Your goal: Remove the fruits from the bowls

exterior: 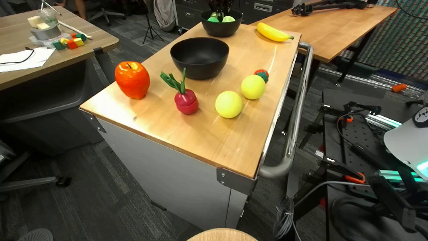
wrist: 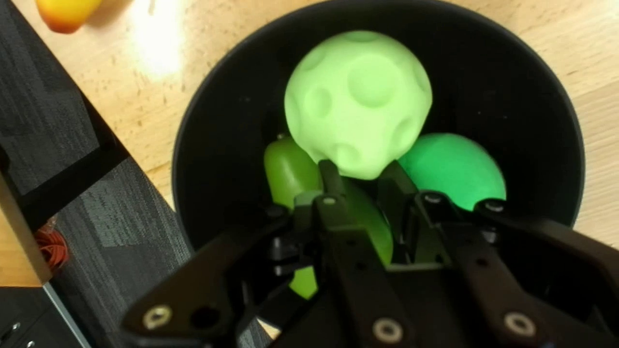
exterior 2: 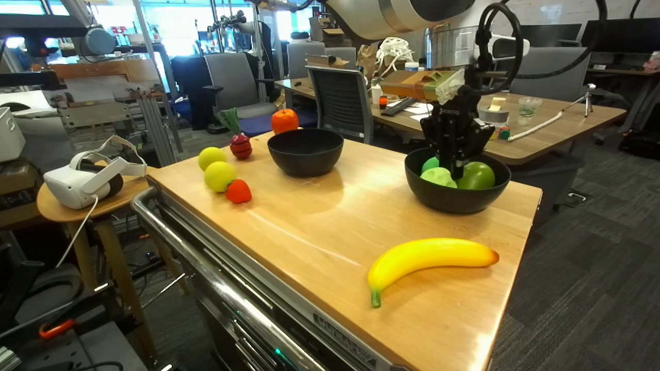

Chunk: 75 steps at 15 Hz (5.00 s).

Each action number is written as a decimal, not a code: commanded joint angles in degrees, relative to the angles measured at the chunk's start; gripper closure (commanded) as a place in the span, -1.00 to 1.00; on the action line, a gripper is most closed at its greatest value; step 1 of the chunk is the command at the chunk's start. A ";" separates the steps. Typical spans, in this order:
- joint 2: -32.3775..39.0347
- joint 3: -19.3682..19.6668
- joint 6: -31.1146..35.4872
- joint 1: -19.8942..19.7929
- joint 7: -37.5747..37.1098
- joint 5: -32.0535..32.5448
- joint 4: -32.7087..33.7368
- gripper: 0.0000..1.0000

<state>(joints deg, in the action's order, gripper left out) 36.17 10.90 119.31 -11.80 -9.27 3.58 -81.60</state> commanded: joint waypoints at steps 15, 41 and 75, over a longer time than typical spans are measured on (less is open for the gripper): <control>-0.81 -3.28 -6.97 -3.91 5.04 -11.26 0.04 -0.89; -27.75 -4.61 -3.39 4.56 1.11 -8.44 -31.62 0.89; -7.21 0.80 22.85 2.99 -17.24 -8.38 -14.68 -1.00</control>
<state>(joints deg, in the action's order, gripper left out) 25.67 11.14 142.76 -8.87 -25.45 -3.08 -100.42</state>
